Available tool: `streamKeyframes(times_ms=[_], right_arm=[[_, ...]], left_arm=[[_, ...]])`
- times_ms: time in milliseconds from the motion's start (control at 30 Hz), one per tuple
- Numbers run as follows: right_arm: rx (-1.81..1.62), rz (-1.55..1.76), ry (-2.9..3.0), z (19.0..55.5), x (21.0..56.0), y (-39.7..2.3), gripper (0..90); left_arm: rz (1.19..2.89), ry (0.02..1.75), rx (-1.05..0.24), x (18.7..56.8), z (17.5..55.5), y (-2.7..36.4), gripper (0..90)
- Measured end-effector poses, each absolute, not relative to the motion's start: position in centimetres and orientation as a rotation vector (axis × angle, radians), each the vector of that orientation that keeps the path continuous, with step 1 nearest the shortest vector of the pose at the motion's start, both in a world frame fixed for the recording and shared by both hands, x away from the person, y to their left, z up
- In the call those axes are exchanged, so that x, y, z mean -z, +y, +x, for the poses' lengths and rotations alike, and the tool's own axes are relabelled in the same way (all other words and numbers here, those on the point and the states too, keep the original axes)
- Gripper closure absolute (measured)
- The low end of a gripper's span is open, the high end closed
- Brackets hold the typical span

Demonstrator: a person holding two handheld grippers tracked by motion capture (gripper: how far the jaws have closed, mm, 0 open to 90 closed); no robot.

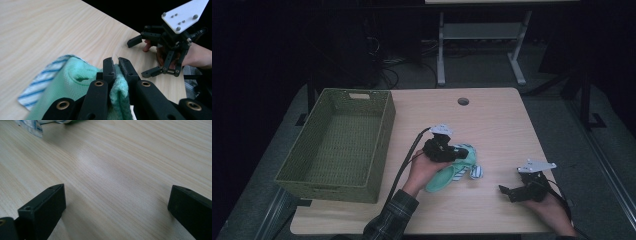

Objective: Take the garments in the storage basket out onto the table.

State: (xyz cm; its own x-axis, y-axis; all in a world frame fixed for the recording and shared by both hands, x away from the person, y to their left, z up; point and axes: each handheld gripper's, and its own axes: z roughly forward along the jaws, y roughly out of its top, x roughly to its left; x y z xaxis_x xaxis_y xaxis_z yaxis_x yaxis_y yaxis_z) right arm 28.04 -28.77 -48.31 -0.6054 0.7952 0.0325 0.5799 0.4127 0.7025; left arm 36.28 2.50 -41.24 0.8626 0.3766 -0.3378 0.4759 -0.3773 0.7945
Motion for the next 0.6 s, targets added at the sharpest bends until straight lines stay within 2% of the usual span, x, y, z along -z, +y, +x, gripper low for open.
streamKeyframes(times_ms=[333,600], right_arm=[[-0.994,1.191,2.367,28.0,48.3,-28.8,1.2],[-0.994,1.192,2.366,28.0,48.3,-28.8,1.2]], left_arm=[[2.041,0.639,0.115,42.9,35.9,2.3,82.3],[2.065,0.623,0.055,41.5,35.7,3.1,66.6]])
